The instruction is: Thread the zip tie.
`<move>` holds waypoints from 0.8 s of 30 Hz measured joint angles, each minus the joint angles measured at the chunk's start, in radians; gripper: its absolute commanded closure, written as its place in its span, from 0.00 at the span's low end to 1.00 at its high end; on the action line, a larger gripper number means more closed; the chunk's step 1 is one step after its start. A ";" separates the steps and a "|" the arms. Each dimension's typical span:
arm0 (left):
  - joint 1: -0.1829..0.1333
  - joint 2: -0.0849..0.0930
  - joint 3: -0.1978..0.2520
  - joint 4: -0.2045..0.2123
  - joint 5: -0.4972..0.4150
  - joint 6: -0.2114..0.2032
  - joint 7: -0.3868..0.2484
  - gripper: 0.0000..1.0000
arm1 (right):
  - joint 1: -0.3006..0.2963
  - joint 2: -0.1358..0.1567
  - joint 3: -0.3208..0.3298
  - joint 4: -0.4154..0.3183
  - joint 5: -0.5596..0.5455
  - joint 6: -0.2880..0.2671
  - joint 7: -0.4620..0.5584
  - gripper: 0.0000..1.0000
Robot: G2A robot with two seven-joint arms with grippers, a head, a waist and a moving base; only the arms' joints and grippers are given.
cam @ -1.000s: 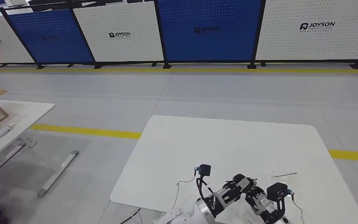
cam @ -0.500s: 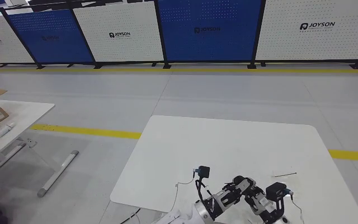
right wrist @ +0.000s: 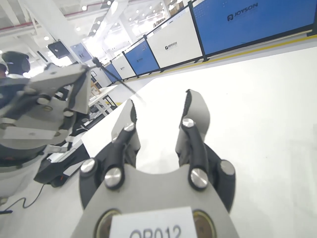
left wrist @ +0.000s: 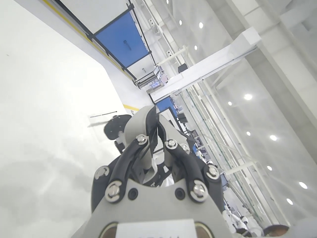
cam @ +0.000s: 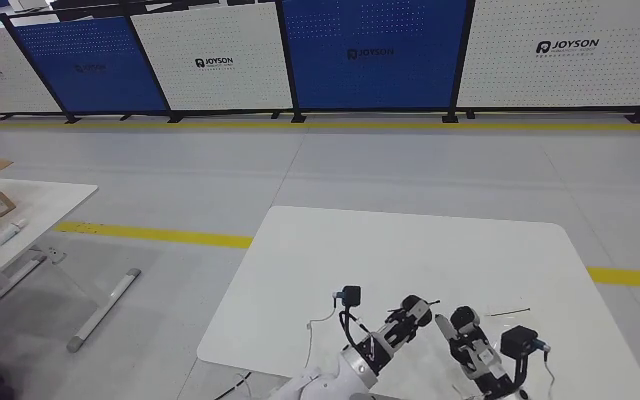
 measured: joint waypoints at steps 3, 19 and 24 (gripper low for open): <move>0.005 0.001 -0.016 0.007 -0.018 -0.002 0.011 1.00 | -0.016 0.007 0.019 -0.006 0.033 0.000 -0.041 0.00; 0.016 0.004 -0.049 0.028 0.002 0.008 0.056 1.00 | -0.053 0.025 0.049 -0.030 0.132 0.002 -0.094 0.00; 0.017 0.001 -0.056 0.041 0.029 0.045 0.098 1.00 | -0.051 0.022 0.065 -0.042 0.207 0.000 -0.069 0.00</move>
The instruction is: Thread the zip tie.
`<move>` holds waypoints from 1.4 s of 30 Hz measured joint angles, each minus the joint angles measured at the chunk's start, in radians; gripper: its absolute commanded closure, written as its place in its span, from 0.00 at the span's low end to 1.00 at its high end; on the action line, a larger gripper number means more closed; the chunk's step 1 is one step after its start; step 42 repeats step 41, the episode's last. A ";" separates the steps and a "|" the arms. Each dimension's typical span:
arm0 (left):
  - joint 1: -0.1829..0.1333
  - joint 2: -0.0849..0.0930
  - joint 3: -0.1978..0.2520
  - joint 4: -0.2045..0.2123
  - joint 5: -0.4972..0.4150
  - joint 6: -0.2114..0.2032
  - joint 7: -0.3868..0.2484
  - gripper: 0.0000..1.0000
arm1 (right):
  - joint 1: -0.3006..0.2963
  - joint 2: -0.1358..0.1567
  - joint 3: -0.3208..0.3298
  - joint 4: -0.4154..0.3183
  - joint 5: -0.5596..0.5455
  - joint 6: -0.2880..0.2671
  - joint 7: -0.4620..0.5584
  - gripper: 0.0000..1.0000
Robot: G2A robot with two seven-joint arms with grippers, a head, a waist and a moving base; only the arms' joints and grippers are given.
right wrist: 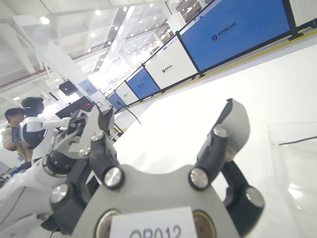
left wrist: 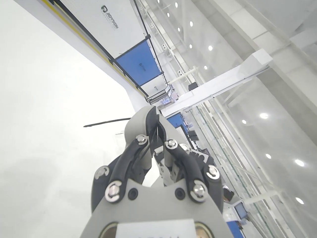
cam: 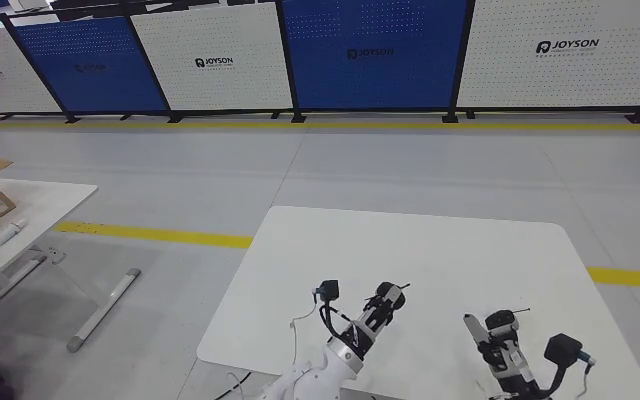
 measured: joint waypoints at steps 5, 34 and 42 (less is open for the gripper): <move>0.011 0.000 -0.021 0.017 -0.018 0.004 0.015 1.00 | -0.031 0.008 0.066 -0.026 0.147 0.000 -0.020 0.00; 0.024 -0.003 -0.061 0.027 -0.056 -0.003 0.089 1.00 | -0.068 0.013 0.216 -0.020 0.477 0.000 -0.057 0.00; 0.024 -0.003 -0.061 0.027 -0.056 -0.003 0.089 1.00 | -0.068 0.013 0.216 -0.020 0.477 0.000 -0.057 0.00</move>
